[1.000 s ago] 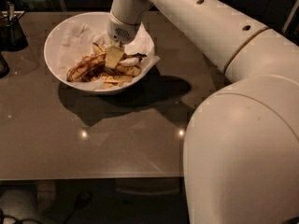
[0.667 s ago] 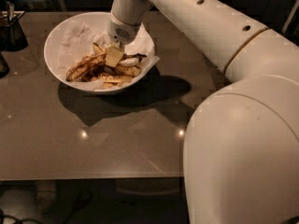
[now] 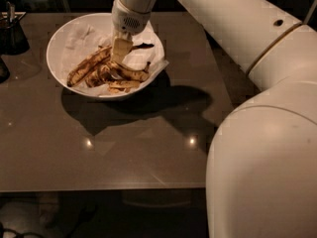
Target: Pick banana from white bowl
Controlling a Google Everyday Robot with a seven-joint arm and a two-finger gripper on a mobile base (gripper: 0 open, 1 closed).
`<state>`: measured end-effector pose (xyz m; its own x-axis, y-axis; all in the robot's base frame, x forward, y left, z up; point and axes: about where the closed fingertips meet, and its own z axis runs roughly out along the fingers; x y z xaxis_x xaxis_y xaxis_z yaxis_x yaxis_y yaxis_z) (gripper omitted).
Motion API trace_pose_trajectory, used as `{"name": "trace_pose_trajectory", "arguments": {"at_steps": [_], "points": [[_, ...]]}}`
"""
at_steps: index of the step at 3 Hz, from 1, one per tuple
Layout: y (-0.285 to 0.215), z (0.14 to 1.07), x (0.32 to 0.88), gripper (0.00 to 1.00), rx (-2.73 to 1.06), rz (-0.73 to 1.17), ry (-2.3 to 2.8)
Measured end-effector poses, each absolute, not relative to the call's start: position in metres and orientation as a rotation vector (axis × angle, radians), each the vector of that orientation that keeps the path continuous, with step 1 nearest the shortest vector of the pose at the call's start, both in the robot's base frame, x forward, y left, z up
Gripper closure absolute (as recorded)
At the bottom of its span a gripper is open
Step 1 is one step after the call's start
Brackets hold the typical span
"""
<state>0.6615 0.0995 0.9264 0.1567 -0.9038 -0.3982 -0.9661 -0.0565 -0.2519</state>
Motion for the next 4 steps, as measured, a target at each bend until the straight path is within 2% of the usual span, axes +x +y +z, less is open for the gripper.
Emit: {"name": "trace_pose_trajectory", "arguments": {"at_steps": [3,4], "points": [[0.099,0.965,0.647,1.00,-2.036,0.155,1.642],[0.104,0.976,0.621,1.00,-1.994,0.208,1.668]]}}
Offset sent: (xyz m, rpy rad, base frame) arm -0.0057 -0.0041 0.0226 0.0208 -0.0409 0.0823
